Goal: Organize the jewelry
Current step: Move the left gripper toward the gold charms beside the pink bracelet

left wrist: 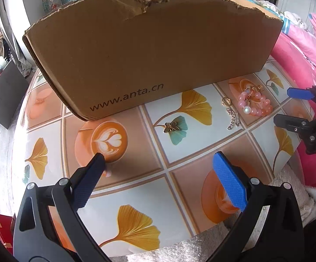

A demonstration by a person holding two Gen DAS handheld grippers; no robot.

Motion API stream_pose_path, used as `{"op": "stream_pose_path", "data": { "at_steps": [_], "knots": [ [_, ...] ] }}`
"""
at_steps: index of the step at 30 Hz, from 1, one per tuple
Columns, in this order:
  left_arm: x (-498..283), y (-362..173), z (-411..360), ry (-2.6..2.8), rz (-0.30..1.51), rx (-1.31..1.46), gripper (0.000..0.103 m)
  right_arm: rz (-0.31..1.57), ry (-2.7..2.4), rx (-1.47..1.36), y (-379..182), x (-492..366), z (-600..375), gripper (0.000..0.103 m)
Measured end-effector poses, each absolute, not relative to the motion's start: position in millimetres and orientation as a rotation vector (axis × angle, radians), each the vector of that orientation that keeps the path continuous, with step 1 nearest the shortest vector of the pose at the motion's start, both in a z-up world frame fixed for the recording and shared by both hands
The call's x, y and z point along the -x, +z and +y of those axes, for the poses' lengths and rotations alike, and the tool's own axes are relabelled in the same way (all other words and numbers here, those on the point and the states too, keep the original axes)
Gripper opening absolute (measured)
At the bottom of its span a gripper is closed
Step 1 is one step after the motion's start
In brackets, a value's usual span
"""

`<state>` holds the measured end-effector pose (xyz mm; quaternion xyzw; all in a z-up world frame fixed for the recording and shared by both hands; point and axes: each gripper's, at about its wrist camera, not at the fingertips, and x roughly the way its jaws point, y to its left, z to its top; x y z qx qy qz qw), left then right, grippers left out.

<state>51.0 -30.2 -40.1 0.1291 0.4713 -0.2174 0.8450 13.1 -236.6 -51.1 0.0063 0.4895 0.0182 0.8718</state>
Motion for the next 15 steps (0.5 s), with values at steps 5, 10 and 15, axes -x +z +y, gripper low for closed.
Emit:
{"op": "stream_pose_path", "data": {
  "at_steps": [5, 10, 15],
  "knots": [
    [-47, -39, -26, -0.444, 0.985, -0.261, 0.096, 1.000, 0.024, -0.019, -52, -12, -237, 0.097],
    [-38, -41, -21, -0.440, 0.959, -0.251, 0.096, 1.004, 0.007, -0.026, -51, -14, -235, 0.097],
    [-29, -40, -13, -0.471, 0.940, -0.249, 0.090, 0.998, 0.014, -0.027, -51, -15, -233, 0.097]
  ]
}}
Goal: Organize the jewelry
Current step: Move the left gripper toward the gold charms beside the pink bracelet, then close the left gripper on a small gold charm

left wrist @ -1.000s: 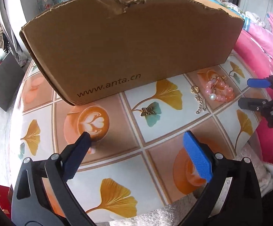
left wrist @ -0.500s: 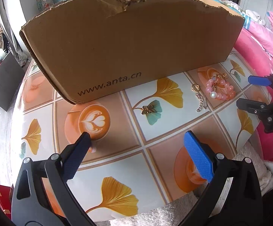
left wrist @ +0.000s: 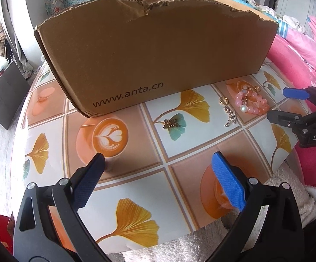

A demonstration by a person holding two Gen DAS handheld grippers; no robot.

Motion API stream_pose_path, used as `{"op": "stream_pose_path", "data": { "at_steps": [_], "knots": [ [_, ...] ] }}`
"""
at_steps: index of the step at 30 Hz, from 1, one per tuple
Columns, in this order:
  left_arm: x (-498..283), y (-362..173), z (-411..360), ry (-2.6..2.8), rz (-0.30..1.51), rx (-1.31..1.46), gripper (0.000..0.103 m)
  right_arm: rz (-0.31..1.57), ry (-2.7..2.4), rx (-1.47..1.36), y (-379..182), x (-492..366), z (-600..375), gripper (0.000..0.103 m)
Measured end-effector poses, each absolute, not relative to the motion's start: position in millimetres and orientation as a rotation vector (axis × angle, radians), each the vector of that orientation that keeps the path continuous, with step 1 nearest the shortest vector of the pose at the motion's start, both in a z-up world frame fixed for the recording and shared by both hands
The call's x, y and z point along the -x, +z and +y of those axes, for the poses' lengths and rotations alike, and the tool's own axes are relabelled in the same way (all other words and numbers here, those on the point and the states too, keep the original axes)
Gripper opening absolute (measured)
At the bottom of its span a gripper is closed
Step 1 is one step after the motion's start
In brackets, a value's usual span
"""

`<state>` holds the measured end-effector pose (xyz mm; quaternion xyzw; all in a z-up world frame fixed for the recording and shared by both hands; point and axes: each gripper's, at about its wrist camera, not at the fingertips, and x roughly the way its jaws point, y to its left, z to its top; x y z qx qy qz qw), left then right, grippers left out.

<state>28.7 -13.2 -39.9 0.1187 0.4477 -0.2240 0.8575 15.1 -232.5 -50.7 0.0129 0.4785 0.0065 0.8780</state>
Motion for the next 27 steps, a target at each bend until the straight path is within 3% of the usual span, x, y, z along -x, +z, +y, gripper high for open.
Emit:
{"op": "stream_pose_path", "data": {
  "at_steps": [1, 2, 5, 9, 14, 22, 27],
  "knots": [
    [-26, -38, -11, -0.481, 0.927, -0.243, 0.084, 0.995, 0.017, -0.026, -51, -15, -232, 0.097],
    [-24, -36, -10, -0.487, 0.914, -0.238, 0.071, 0.991, 0.020, -0.025, -51, -14, -230, 0.097],
    [-23, -30, -6, -0.497, 0.901, -0.203, 0.054, 0.981, 0.028, -0.022, -51, -13, -228, 0.097],
    [-30, -26, -4, -0.504, 0.900, -0.180, 0.038, 0.971, 0.040, -0.015, -51, -12, -224, 0.097],
    [-41, -29, -10, -0.514, 0.924, -0.212, 0.027, 0.959, 0.050, -0.011, -51, -10, -222, 0.097],
    [-44, -29, -27, -0.537, 0.904, -0.299, 0.023, 0.949, 0.057, -0.009, -51, -10, -222, 0.097],
    [-48, -29, -28, -0.534, 0.898, -0.300, 0.012, 0.945, 0.058, -0.008, -51, -11, -221, 0.097]
  ]
}}
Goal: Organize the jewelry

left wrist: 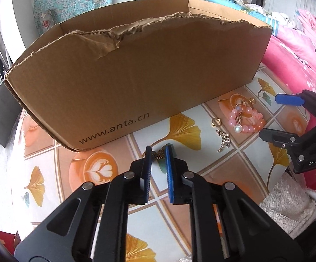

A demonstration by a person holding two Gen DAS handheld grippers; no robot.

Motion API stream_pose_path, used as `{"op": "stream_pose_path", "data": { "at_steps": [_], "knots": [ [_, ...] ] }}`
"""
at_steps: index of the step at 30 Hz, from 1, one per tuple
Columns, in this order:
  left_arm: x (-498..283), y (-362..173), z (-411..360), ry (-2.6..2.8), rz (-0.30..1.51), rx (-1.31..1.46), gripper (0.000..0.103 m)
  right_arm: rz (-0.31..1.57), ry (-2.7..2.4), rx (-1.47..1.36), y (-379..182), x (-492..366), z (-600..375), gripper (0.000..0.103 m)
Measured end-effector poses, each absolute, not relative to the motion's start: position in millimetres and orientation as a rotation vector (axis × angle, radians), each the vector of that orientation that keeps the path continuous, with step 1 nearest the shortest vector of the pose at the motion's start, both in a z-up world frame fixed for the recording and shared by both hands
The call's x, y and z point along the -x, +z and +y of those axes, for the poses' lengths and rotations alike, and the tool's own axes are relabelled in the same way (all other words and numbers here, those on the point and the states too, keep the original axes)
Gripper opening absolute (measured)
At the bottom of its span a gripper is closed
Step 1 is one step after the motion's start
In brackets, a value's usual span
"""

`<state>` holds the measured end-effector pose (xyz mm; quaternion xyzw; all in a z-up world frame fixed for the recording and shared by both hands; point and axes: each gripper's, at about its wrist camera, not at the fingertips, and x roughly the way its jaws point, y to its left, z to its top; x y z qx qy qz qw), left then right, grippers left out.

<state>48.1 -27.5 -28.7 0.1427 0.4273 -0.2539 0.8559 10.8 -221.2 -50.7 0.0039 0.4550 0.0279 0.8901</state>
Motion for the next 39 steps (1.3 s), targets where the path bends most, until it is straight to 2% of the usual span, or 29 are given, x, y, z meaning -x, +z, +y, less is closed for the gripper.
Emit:
{"op": "stream_pose_path", "data": {
  "at_steps": [13, 16, 19, 24, 27, 34, 37, 39],
  "knots": [
    [-45, -22, -18, -0.535, 0.868, -0.278, 0.012, 0.942, 0.067, -0.018, -48, -13, -223, 0.097],
    [-45, -20, -14, -0.522, 0.860, -0.274, 0.012, 0.915, 0.095, -0.077, -41, -10, -229, 0.089],
    [-46, -22, -10, -0.507, 0.859, -0.265, 0.011, 0.878, 0.126, -0.120, -31, -8, -231, 0.076],
    [-47, -25, -6, -0.497, 0.866, -0.250, 0.011, 0.877, 0.164, -0.190, -24, -14, -232, 0.042],
    [-47, -28, -6, -0.501, 0.868, -0.251, 0.011, 0.907, 0.193, -0.216, -26, -20, -228, 0.030],
    [-47, -30, -4, -0.507, 0.862, -0.257, 0.011, 0.978, 0.181, -0.169, -37, -31, -215, 0.021],
    [-46, -31, -4, -0.508, 0.860, -0.256, 0.011, 0.991, 0.178, -0.159, -39, -34, -212, 0.010],
    [-46, -32, -6, -0.508, 0.858, -0.254, 0.011, 0.980, 0.189, -0.178, -36, -35, -212, 0.010]
  ]
}}
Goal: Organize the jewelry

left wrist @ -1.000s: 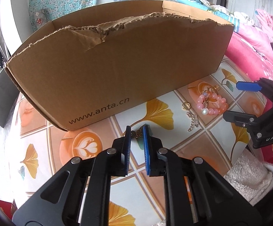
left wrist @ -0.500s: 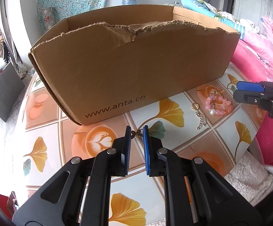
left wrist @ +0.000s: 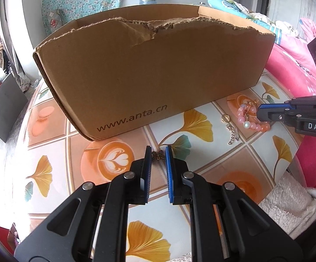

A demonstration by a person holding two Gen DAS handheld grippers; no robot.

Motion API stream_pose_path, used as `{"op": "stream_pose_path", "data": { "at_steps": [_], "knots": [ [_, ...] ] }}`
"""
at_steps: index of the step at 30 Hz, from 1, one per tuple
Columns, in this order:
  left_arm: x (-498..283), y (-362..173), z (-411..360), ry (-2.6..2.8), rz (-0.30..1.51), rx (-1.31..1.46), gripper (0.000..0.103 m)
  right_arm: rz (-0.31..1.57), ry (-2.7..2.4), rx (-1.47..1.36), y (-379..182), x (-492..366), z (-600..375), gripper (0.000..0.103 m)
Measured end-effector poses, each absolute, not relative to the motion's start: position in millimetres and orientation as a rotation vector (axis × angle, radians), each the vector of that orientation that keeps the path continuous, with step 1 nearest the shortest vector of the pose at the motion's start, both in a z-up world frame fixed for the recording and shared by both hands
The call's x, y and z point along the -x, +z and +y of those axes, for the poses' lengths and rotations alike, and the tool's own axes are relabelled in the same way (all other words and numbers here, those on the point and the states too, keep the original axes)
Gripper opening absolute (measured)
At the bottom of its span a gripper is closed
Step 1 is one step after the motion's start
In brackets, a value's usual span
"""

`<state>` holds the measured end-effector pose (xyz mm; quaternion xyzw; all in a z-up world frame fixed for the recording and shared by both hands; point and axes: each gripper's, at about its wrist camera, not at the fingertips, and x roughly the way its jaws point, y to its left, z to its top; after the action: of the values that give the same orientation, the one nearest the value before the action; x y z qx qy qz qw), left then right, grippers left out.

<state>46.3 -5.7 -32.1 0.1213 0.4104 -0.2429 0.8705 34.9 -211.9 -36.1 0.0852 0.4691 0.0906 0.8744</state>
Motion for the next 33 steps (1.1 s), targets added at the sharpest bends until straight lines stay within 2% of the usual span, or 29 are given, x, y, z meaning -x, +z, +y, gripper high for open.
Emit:
{"op": "stream_pose_path", "data": {
  "at_steps": [16, 33],
  "knots": [
    [-44, -33, -7, -0.499, 0.851, -0.256, 0.012, 0.784, 0.236, -0.333, 25, -23, -242, 0.010],
    [-44, -34, -8, -0.493, 0.850, -0.257, 0.012, 0.861, 0.083, -0.438, -8, -21, -301, 0.011]
  ]
}}
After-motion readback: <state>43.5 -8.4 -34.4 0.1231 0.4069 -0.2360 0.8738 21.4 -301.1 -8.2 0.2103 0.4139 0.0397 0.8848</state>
